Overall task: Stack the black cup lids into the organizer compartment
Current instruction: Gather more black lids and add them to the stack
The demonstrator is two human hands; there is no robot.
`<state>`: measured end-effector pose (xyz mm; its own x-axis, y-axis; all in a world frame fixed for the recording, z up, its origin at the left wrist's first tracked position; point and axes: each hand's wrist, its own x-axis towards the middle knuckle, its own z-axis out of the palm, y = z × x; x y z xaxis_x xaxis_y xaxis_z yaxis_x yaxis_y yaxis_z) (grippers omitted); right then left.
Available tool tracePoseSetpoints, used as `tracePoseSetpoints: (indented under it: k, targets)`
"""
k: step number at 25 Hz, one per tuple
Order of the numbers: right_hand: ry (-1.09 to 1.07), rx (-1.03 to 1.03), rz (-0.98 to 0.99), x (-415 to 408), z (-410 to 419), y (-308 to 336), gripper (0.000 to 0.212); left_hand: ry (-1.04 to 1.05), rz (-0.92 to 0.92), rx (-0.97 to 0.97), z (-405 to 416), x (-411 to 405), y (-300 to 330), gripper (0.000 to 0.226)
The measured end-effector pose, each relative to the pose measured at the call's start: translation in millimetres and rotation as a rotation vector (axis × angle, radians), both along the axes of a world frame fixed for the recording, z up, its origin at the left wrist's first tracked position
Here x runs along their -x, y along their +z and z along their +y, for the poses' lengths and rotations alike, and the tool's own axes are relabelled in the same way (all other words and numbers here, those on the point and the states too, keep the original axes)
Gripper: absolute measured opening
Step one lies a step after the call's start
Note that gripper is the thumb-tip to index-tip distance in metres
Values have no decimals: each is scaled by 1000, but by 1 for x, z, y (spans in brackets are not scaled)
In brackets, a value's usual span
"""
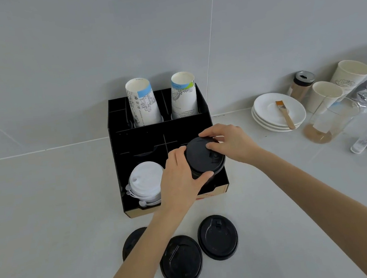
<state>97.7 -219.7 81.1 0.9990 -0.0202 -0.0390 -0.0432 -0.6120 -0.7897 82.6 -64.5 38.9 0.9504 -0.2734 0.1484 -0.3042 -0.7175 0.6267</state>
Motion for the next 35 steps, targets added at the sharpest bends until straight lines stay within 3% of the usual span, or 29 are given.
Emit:
tracePoseSetpoints:
  k: [5,14,23,28,35]
  targets:
    - [179,57,77,-24,-4,-5,31,73,-50,-136,-12,-7,-8,87]
    - [390,205,86,-47,2,-19,31,208,-10,-151,-22,-13,-22,86]
    - [240,122,8,-40,-6,-26,27,145,-9,-128,-18,-12,-24,79]
    - [90,115,-86,-11,-17,-31,36,112,-4,-131,-10,-10,-25,75]
    - [8,84,-13,19,-17,-55,44,57,29,-75,-5,-8,-23,70]
